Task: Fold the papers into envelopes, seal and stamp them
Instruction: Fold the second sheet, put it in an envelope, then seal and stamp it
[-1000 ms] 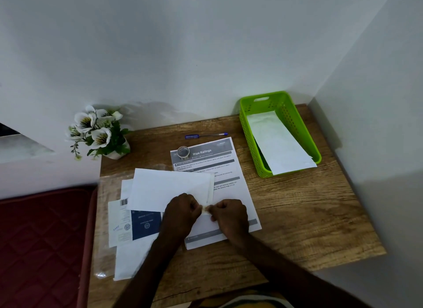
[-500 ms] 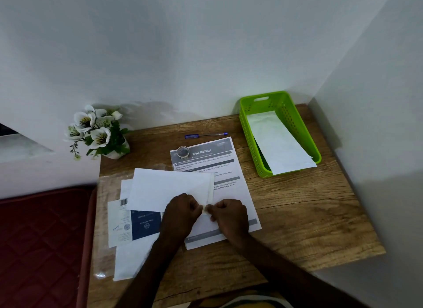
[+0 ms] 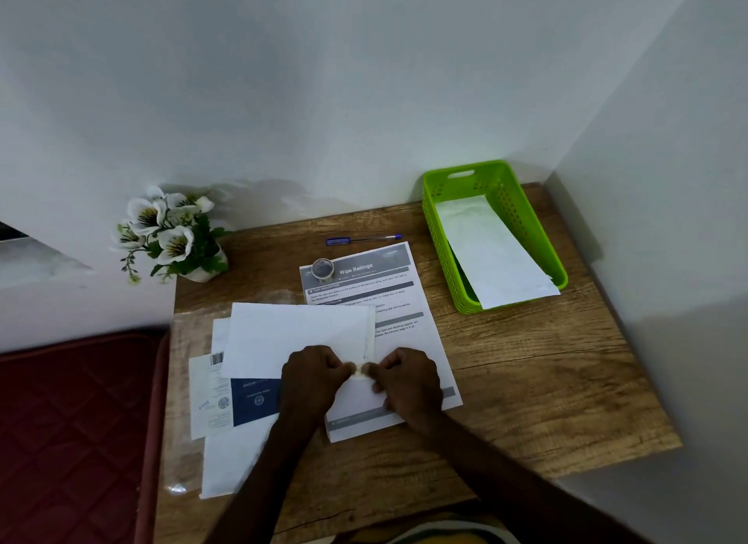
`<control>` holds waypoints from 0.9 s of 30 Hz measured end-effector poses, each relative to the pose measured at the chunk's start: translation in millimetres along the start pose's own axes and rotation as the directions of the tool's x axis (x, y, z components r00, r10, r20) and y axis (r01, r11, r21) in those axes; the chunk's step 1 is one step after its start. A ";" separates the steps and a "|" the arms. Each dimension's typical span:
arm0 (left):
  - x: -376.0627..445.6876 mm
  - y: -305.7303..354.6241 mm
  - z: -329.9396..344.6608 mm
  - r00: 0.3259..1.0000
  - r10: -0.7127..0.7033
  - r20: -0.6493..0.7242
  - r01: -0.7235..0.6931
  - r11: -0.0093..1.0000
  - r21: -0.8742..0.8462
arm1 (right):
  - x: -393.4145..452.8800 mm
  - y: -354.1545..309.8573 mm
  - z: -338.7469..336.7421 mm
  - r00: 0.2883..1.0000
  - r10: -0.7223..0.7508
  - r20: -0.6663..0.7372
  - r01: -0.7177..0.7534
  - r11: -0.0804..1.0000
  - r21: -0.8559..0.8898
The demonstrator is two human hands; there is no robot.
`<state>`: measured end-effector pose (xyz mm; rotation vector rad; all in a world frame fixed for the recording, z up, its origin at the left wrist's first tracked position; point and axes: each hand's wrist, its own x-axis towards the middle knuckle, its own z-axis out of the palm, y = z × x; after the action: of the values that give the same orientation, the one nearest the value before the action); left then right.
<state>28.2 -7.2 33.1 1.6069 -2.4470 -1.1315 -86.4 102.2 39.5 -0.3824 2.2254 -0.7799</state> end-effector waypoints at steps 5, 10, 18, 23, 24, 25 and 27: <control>5.8 -4.0 -7.9 0.998 -0.029 0.051 0.029 1.000 -0.010 | -3.8 -4.3 4.8 0.999 0.033 0.014 -0.033 0.999 0.028; 10.7 -8.5 -10.2 0.997 -0.023 0.078 0.024 1.000 -0.005 | -6.0 -7.4 2.7 1.000 0.020 0.009 -0.020 0.999 0.029; 12.0 -8.8 -13.5 0.997 0.014 0.070 -0.015 1.000 0.014 | -1.4 -9.7 -5.0 0.996 -0.011 0.090 0.013 1.000 -0.017; 11.9 -8.5 -12.6 0.998 0.012 0.067 -0.012 1.000 -0.007 | 5.4 -9.3 -12.9 0.978 0.029 0.208 -0.039 0.998 0.043; 12.6 -8.7 -12.2 0.997 0.017 0.073 -0.017 1.000 -0.006 | 5.7 -9.2 -13.9 0.975 0.032 0.218 -0.045 0.998 0.052; 13.4 -9.3 -12.5 0.997 0.020 0.081 -0.020 1.000 -0.004 | 5.2 -9.4 -13.4 0.976 0.027 0.215 -0.038 0.998 0.051; 14.7 -10.0 -13.4 0.995 0.026 0.093 -0.026 1.000 0.008 | 2.5 -9.9 -10.9 0.985 0.001 0.172 -0.003 1.000 0.013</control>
<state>34.2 -28.6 32.0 1.5542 -2.5249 -1.2203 -95.7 97.8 50.4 -0.4247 2.0581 -0.7319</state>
